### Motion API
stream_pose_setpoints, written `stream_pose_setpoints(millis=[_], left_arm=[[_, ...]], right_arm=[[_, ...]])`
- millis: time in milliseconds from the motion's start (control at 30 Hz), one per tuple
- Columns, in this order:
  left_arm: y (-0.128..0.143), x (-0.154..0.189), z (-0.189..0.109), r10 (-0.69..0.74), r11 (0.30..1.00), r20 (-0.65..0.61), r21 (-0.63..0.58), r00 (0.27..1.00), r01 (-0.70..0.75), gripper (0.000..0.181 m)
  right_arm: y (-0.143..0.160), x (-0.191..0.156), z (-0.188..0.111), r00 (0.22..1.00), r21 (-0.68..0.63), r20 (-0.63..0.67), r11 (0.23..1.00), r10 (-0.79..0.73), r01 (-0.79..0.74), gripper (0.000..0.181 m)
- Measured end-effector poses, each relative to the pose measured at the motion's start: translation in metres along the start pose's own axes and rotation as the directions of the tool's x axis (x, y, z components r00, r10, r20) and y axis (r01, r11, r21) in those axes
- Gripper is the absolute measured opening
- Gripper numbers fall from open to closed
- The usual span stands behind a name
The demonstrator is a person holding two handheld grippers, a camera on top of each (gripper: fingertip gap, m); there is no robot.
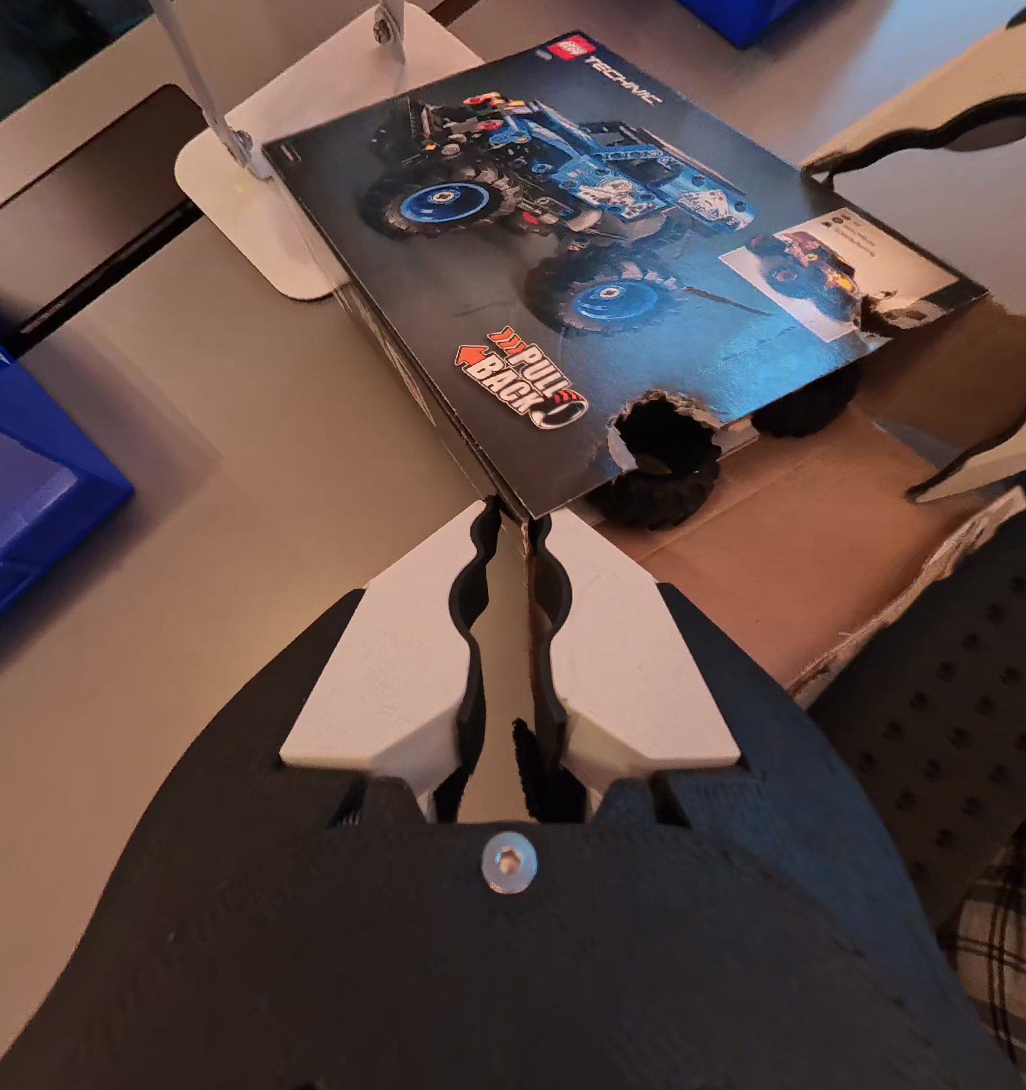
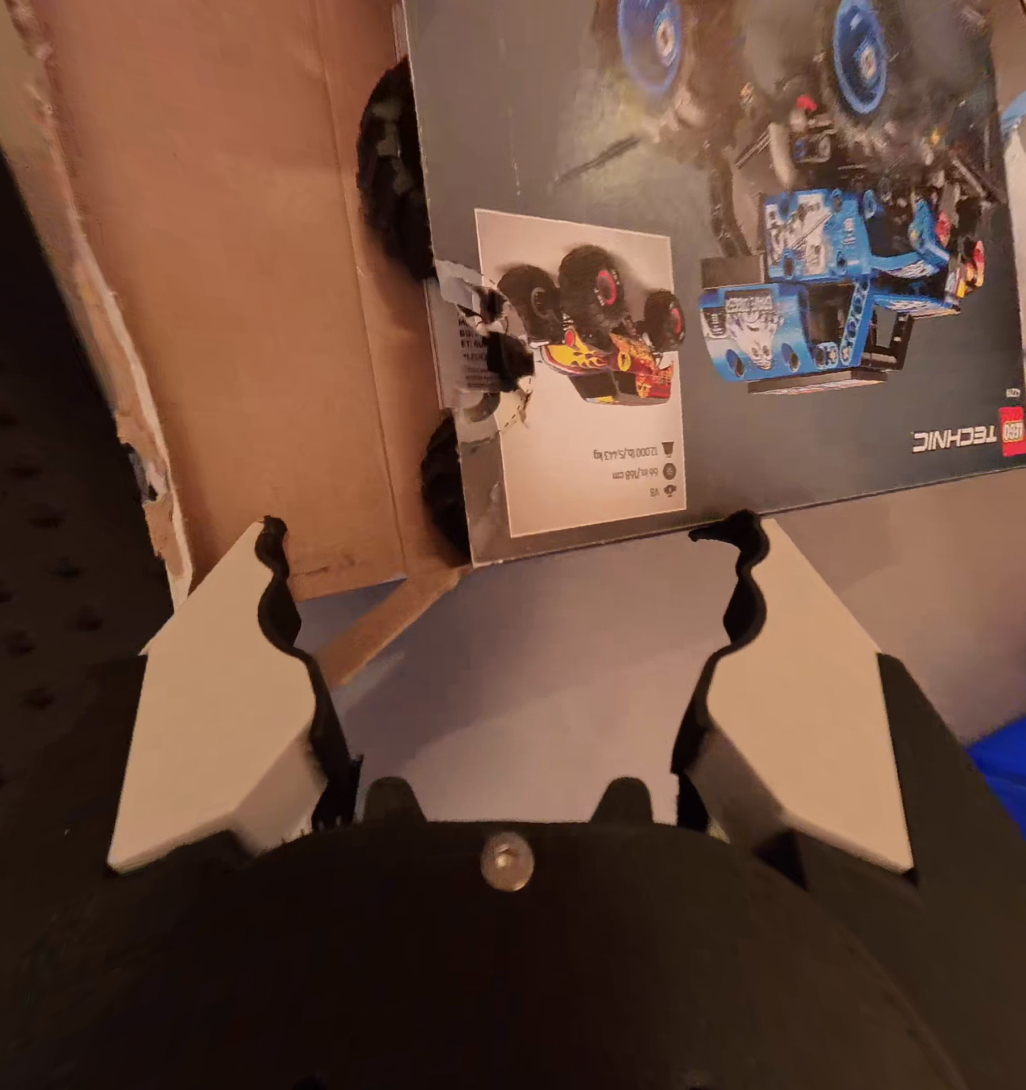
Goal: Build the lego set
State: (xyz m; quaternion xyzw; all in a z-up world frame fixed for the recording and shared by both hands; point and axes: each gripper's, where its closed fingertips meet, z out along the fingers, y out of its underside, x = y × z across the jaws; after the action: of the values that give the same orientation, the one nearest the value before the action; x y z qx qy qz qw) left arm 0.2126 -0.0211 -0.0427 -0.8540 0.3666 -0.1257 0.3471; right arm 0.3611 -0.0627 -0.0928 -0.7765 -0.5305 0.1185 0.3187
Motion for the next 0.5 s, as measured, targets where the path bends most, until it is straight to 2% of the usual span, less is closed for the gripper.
stream_pose_setpoints(millis=[200,333,400,500], left_arm=[[-0.002,0.003,0.007,0.004,1.000,0.004,0.007,1.000,-0.004,0.007],[0.000,0.005,0.007,0.000,1.000,-0.006,0.004,1.000,0.000,0.009],[0.009,0.006,0.010,-0.013,1.000,-0.019,0.000,1.000,0.013,0.008],[0.026,0.012,0.018,-0.046,0.999,-0.068,0.005,0.997,0.047,0.009]], right_arm=[[0.018,0.003,0.023,0.992,-0.090,-0.117,0.996,-0.037,0.026,0.147],[0.017,0.011,0.020,0.987,-0.044,-0.161,0.999,0.007,-0.014,0.122],[0.013,0.011,0.012,0.990,0.019,-0.131,0.999,0.045,-0.042,0.116],[0.007,0.004,-0.002,0.991,0.116,0.010,0.984,0.135,-0.135,0.108]])
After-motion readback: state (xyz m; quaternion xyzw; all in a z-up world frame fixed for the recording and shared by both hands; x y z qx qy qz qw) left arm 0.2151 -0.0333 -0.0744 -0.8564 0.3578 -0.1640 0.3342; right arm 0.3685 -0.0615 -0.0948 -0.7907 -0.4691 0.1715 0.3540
